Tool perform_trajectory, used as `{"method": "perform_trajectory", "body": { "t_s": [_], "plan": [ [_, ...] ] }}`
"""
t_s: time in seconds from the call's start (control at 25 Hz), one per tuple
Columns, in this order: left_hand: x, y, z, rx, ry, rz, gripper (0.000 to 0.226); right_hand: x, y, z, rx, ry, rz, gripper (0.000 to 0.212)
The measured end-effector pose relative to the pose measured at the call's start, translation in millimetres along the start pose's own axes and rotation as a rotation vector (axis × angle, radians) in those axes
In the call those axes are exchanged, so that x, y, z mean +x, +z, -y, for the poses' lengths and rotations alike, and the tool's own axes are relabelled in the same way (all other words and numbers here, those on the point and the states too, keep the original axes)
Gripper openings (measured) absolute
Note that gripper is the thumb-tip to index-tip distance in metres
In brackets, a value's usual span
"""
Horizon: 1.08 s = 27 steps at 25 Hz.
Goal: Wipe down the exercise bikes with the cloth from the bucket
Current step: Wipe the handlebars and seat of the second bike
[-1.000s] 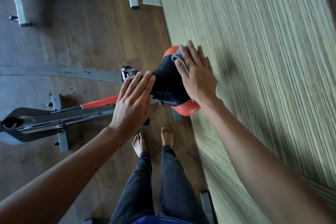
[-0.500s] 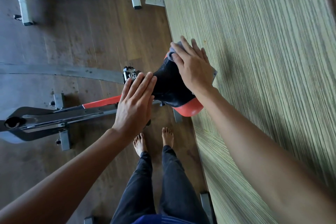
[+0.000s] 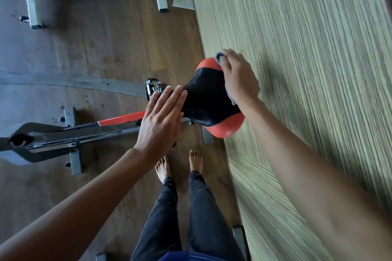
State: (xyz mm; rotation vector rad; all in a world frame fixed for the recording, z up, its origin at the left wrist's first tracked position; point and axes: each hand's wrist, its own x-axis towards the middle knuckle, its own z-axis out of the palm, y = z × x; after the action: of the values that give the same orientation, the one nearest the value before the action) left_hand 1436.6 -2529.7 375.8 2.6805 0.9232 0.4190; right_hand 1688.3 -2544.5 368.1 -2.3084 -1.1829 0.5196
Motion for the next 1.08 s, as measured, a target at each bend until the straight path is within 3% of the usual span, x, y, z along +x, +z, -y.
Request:
{"method": "perform_trajectory", "body": {
  "t_s": [0.04,0.12,0.24,0.28,0.4,0.52,0.6,0.72,0.92,1.08],
  "plan": [
    [-1,0,0,0.0,0.004,-0.001,0.045,-22,2,-1,0.013,0.037,-0.057,0.041],
    [-1,0,1,0.005,0.007,-0.007,0.046,-65,16,12,-0.163,-0.073,-0.115,0.044],
    [1,1,0,0.009,0.005,-0.002,0.045,-44,24,32,-0.289,-0.327,-0.035,0.042],
    [3,1,0,0.01,0.0,-0.005,0.045,-24,22,37,-0.297,-0.337,0.013,0.042],
    [5,1,-1,0.003,-0.013,-0.014,0.044,-5,13,22,-0.229,-0.139,0.003,0.043],
    [-2,0,0,0.013,0.006,-0.008,0.044,-63,18,9,-0.17,0.05,-0.188,0.046],
    [-3,0,0,0.005,-0.005,0.002,0.045,-101,30,22,-0.176,0.072,-0.258,0.046],
    [2,-2,1,-0.002,-0.014,0.041,0.048,-108,43,54,-0.162,0.069,-0.192,0.049],
    [11,-19,-45,-0.102,-0.177,0.006,0.049,-98,-3,38,0.401,0.124,-0.05,0.048],
    [63,9,-122,-0.134,-0.195,0.013,0.059,-72,-29,-2,0.633,0.26,-0.026,0.04]
  ]
}}
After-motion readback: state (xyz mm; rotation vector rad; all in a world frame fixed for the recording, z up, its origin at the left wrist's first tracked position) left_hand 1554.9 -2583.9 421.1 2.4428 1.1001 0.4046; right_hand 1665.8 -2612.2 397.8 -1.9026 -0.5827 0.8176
